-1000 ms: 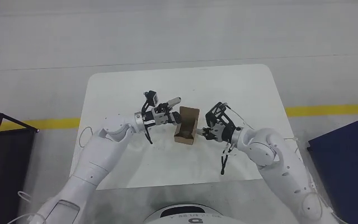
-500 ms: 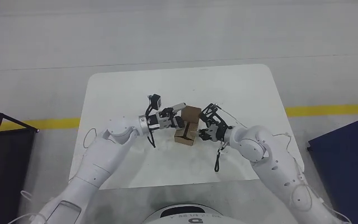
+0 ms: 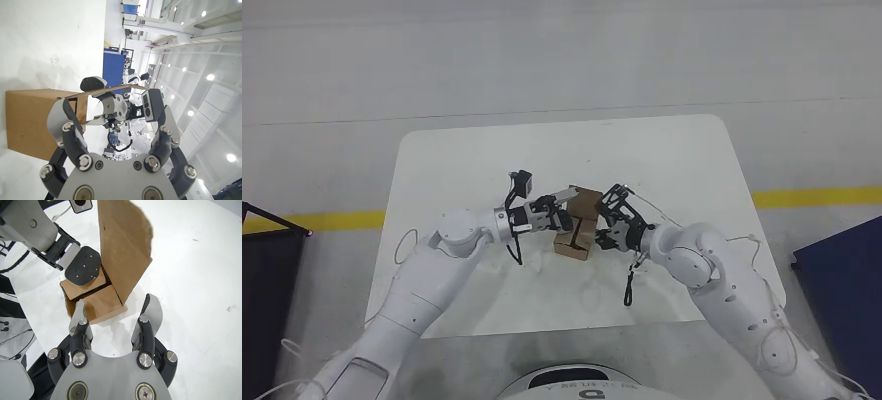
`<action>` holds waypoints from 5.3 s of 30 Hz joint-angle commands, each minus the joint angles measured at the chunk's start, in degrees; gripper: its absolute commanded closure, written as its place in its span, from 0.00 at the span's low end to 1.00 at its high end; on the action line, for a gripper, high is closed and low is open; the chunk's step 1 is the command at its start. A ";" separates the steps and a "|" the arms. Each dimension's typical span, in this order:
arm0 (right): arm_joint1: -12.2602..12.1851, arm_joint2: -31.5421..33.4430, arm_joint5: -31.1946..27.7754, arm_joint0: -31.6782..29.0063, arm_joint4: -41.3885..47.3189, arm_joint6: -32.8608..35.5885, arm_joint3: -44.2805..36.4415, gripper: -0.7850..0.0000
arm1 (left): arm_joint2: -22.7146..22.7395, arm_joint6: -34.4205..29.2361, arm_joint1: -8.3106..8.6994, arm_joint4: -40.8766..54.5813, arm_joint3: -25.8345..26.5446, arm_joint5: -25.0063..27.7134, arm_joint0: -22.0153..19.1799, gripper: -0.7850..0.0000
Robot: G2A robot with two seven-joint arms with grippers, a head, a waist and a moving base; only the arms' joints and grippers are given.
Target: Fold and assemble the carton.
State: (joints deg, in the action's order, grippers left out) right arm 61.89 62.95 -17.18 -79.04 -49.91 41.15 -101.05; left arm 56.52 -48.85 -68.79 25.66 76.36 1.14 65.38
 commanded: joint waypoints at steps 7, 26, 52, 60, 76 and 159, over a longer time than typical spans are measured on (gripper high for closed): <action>0.28 -0.90 -1.21 1.49 -1.12 -3.44 1.90 0.54 | -0.27 0.07 -0.19 -0.28 -0.03 0.21 -0.35 0.00; -0.07 1.35 11.24 -4.35 -14.53 -10.53 -3.99 1.00 | 6.47 1.35 1.11 -0.57 2.12 2.86 1.30 0.00; -0.82 9.72 11.82 -15.20 -14.28 -13.48 -15.71 0.40 | -2.18 0.57 -1.66 0.71 -5.01 2.54 -3.31 0.00; -0.57 6.48 5.89 -13.01 -14.41 -12.55 -13.81 0.49 | -2.83 0.76 -2.28 1.15 -7.16 3.38 -4.66 0.00; 0.11 1.85 3.56 -9.21 -15.98 -8.03 -11.62 0.48 | -2.26 0.59 -2.70 1.72 -8.97 4.30 -4.95 0.00; 1.61 3.54 9.53 -3.32 3.53 -1.20 -0.91 0.53 | -3.12 0.43 -4.66 0.23 -10.45 4.94 -6.97 0.00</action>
State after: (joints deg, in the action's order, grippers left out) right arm 63.49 66.54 -7.69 -82.40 -46.34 39.91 -102.00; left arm 53.33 -48.33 -73.46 25.93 65.88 6.17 58.42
